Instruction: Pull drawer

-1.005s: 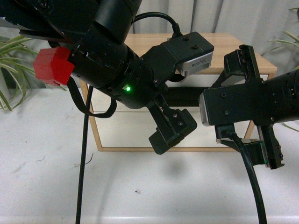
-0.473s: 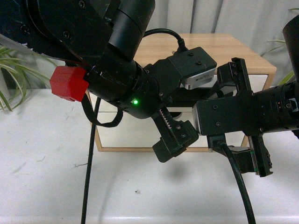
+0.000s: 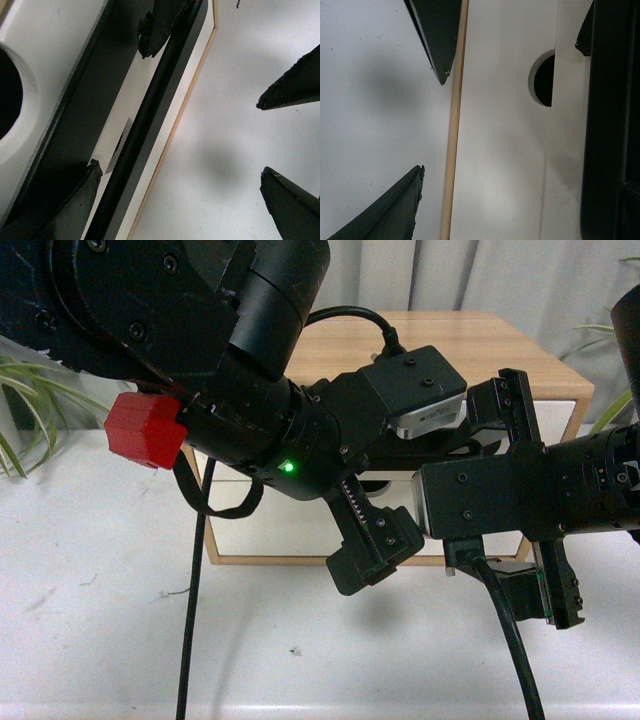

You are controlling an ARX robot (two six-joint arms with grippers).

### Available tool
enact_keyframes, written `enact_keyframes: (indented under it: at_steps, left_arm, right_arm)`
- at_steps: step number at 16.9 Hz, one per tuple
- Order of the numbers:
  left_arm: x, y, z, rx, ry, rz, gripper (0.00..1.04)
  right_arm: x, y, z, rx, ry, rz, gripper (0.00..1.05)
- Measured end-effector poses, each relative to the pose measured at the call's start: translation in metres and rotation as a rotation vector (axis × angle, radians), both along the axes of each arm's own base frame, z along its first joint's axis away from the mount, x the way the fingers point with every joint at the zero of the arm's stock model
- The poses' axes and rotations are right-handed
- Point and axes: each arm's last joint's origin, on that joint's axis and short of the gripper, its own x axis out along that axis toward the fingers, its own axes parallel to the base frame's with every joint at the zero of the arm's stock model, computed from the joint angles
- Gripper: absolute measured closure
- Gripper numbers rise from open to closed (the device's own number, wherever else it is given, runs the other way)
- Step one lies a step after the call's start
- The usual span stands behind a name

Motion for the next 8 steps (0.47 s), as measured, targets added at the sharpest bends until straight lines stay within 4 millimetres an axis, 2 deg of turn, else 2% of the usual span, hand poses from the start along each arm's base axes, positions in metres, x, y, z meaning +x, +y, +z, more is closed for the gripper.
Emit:
enact_keyframes:
  at_steps: [8]
  left_arm:
    - [-0.027,0.000,-0.002,-0.034,0.006,-0.023,0.07]
  right_arm:
    - [-0.024,-0.002,-0.004,0.054,0.027,-0.009,0.06]
